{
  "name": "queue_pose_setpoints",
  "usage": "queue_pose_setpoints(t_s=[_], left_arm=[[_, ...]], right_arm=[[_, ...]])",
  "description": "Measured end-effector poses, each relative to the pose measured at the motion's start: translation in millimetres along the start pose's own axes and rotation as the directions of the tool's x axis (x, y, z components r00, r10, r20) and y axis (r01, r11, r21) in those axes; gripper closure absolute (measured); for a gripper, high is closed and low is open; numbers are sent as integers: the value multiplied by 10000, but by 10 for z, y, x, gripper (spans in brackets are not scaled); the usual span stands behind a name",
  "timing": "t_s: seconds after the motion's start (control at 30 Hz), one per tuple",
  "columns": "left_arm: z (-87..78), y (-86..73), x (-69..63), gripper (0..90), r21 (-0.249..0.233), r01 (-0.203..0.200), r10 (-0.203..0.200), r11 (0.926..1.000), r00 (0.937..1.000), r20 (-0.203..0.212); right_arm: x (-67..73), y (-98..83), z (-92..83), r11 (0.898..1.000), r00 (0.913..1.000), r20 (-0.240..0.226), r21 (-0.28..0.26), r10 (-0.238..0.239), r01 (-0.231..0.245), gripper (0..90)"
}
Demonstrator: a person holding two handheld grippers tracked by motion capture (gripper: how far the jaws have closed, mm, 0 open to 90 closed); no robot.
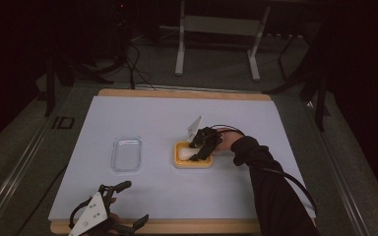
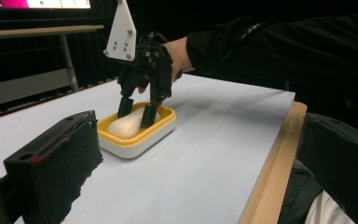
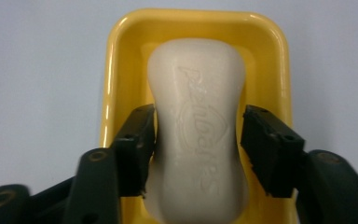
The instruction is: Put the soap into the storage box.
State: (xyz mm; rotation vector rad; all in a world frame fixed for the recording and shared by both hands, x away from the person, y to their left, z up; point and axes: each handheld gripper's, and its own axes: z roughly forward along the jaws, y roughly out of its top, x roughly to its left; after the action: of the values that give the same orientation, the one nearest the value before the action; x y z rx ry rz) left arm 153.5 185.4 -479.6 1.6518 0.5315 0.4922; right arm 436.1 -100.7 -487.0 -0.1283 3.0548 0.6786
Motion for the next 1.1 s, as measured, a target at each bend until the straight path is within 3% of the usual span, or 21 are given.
queue_pose_setpoints(t_s=[0.17, 0.47, 0.67, 0.87, 0.97, 1.03, 1.1], left_arm=[[2, 0, 2, 0, 2, 40, -40, 10000, 10000, -4], [7, 0, 2, 0, 17, 69, -69, 10000, 10000, 6], [12, 1, 5, 0, 37, 69, -69, 10000, 10000, 14], [27, -2, -3, 0, 121, 83, -84, 9999, 9999, 93], [31, -2, -5, 0, 132, 81, -83, 9999, 9999, 96], [34, 0, -2, 0, 89, 128, -129, 9999, 9999, 108], [40, 2, 4, 0, 87, 107, -108, 9999, 9999, 123]], right_arm=[[9, -4, -83, 9998, 9998, 150, 138, 117, -119, 406], [66, 34, -303, 9995, 9991, 400, -258, 170, -160, 407], [108, 30, -446, 9979, 9961, 735, -470, 484, -450, 399], [169, 55, -546, 9912, 9797, 1616, -768, 1189, -1077, 303], [175, 86, -593, 9816, 9670, 1831, -1038, 1773, -1604, 218], [177, 96, -620, 9744, 9636, 1659, -1180, 2094, -1914, 139], [190, 98, -625, 9693, 9563, 1771, -1229, 2326, -2130, 127]])
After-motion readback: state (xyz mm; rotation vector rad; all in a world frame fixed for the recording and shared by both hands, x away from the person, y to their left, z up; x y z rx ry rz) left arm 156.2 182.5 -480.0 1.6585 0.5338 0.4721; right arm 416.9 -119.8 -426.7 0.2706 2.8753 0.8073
